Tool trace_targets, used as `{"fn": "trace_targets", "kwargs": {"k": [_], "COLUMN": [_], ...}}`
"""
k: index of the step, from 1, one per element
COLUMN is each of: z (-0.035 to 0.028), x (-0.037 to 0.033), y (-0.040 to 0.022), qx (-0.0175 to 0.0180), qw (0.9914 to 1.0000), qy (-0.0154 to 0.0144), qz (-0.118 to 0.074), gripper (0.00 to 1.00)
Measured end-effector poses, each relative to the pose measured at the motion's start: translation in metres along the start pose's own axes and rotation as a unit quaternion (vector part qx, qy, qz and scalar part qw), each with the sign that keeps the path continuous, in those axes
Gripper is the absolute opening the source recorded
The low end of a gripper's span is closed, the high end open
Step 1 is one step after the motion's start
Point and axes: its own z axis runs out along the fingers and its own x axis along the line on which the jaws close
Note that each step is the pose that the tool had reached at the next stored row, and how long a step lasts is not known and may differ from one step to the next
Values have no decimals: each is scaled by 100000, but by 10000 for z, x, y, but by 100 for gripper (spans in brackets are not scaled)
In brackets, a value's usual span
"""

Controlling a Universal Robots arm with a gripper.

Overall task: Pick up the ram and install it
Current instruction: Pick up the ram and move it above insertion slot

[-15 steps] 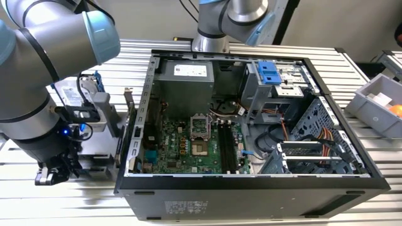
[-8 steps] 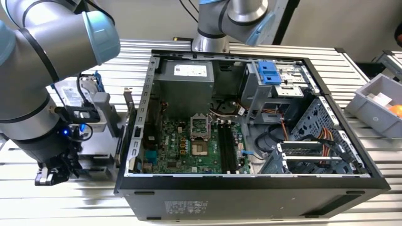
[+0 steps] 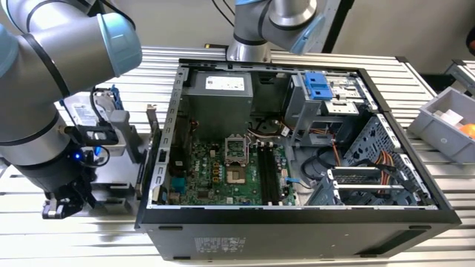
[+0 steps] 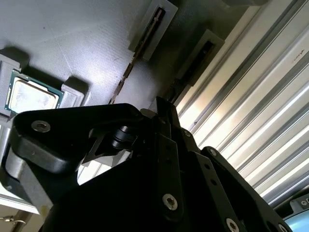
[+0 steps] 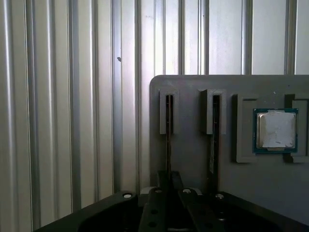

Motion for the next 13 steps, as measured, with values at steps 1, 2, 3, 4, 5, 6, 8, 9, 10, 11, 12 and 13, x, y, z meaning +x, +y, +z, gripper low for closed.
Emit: {"fn": "trace_targets", "kwargs": {"k": [1,2,3,4,5,6,8,9,10,11,12,13], "z": [0,0,0,0,0,0,0,0,0,0,0,0], "x": [0,0,1,1,1,1,2,3,3,4,4,4], "y": [0,0,0,0,0,0,0,0,0,0,0,0], "qx": [2,3,-1,2,4,4,2,2,1,1,2,1], "qw": [100000,100000,100000,100000,100000,100000,100000,100000,100000,100000,100000,100000], "qy": [1,-1,0,0,-3,-1,1,-1,0,1,1,1], "qz": [0,1,1,4,2,2,0,2,0,2,1,4], "gripper": [0,0,0,0,0,0,0,0,0,0,0,0]}}
